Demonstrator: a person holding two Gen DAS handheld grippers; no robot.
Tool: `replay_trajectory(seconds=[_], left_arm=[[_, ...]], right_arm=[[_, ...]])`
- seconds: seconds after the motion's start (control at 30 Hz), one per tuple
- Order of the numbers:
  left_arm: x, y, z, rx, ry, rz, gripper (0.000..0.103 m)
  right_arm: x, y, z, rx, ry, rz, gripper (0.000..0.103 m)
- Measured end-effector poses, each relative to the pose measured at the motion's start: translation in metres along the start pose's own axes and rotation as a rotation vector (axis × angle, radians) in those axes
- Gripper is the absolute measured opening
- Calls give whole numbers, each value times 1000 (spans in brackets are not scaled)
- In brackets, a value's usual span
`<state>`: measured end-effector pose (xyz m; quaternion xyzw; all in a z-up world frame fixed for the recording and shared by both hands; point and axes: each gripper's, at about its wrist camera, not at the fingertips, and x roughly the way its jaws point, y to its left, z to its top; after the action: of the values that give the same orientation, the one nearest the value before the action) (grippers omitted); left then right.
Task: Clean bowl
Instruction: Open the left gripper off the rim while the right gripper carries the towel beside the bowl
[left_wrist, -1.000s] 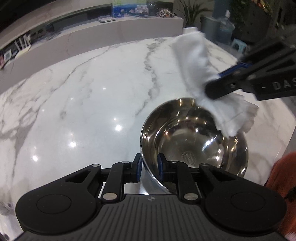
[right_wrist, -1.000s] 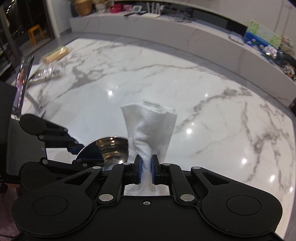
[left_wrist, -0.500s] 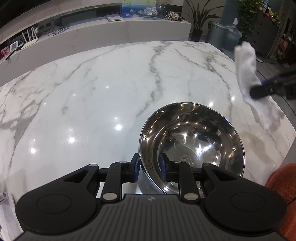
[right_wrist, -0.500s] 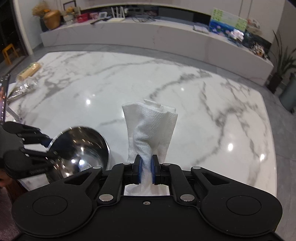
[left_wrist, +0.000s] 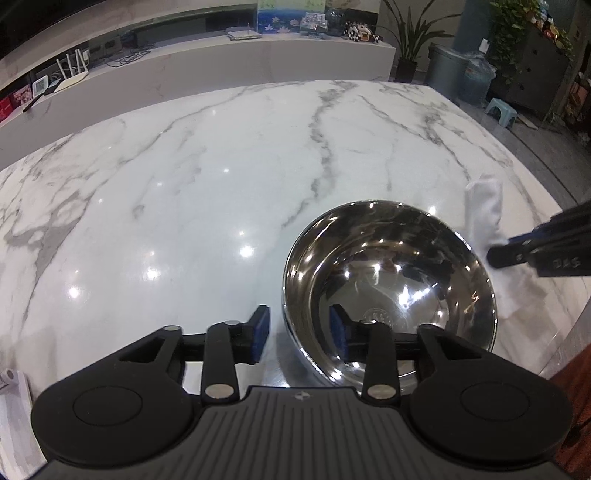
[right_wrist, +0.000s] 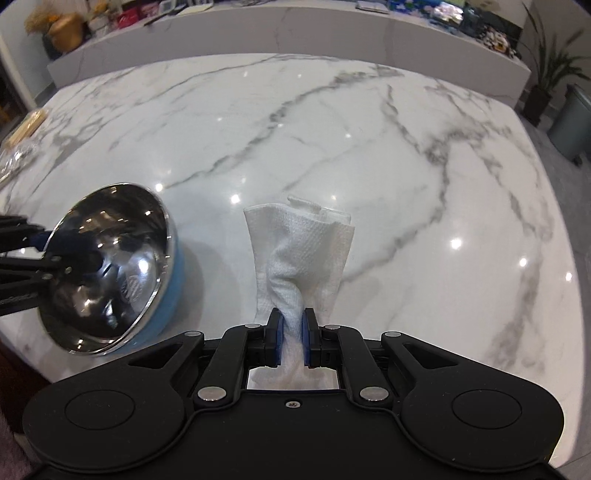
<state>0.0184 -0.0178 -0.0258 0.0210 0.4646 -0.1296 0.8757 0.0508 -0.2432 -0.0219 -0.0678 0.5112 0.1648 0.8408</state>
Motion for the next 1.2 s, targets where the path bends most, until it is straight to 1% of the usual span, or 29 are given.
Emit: replay_trajectory(seconds=[0.07, 0.17, 0.23, 0.27, 0.33, 0.43, 0.53, 0.6, 0.67, 0.7, 0.73, 0.77, 0.97, 1.07, 1.2], left_arm=[[1, 1, 0, -14, 0, -11, 38], [1, -1, 0, -19, -2, 1, 38], [1, -3, 0, -20, -12, 5, 39], [1, -4, 0, -23, -15, 3, 39], [0, -4, 0, -30, -22, -2, 43], [0, -6, -1, -36, -35, -1, 45], [0, -9, -3, -24, -52, 22, 48], [0, -11, -4, -14, -62, 48, 50], [0, -12, -5, -6, -68, 63, 53], [0, -12, -6, -2, -65, 71, 57], [-1, -12, -6, -13, -65, 73, 61], [-1, -11, -6, -24, -65, 75, 62], [-4, -11, -7, -45, -56, 61, 63], [-4, -11, -9, -56, -56, 52, 63], [-2, -11, -10, -69, -53, 45, 63]], right_arm=[[4, -4, -5, 34, -27, 5, 10], [6, -6, -13, 63, -82, 5, 18], [3, -6, -20, 68, -145, 6, 31], [2, -7, -22, 72, -169, 11, 33], [-1, -4, -31, 68, -243, 10, 34], [-3, 6, -39, 24, -300, -19, 34], [1, 17, -42, -4, -310, -39, 34], [5, 19, -44, -8, -308, -75, 34], [5, 18, -45, -4, -313, -90, 38], [5, 16, -45, 8, -318, -94, 43], [5, 14, -46, 22, -321, -90, 44], [6, 13, -46, 30, -323, -85, 44], [12, 9, -47, 56, -331, -76, 44], [14, 11, -46, 45, -341, -77, 44], [19, 13, -46, 24, -330, -93, 41]])
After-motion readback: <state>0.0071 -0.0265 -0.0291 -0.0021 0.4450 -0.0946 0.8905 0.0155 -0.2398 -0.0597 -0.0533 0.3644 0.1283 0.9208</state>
